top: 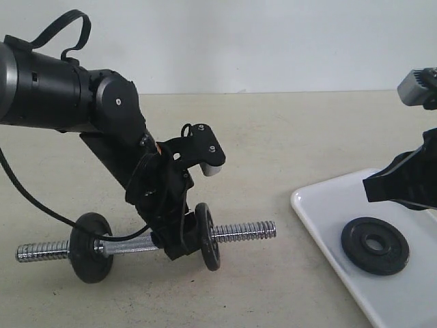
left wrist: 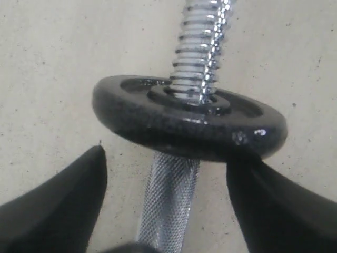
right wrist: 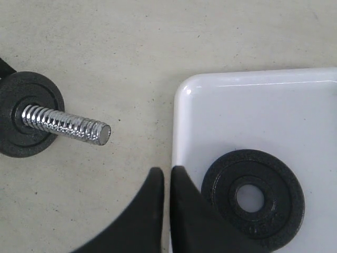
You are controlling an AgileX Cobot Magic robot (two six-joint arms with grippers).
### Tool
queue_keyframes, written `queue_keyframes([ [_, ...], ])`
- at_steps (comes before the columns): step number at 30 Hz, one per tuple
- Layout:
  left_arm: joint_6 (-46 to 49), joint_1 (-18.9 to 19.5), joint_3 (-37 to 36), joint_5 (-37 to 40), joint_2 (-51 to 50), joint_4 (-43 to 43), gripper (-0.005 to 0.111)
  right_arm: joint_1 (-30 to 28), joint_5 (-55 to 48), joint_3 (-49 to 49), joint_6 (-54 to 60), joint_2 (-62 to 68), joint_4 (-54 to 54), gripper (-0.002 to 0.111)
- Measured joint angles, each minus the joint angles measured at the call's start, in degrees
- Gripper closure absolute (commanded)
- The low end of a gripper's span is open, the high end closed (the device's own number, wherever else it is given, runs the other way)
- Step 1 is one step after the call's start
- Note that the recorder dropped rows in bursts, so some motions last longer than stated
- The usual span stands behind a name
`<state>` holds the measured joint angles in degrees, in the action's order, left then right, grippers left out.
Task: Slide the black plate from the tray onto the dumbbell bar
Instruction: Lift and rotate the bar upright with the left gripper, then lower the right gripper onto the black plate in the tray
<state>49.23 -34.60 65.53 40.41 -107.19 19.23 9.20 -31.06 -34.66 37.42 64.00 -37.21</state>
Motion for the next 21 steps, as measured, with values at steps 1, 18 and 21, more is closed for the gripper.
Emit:
queue_keyframes([
  [1,0.4,0.0,0.0,-0.2,0.0,0.0,0.048,0.0,0.0,0.0,0.0,0.0,0.0,0.108],
  [18,3.0,0.0,0.0,1.0,-0.6,-2.2,0.049,0.0,-0.4,0.0,0.0,0.0,0.0,0.108],
  [21,3.4,0.0,0.0,1.0,-0.6,-2.5,0.049,0.0,-0.4,0.0,0.0,0.0,0.0,0.108],
])
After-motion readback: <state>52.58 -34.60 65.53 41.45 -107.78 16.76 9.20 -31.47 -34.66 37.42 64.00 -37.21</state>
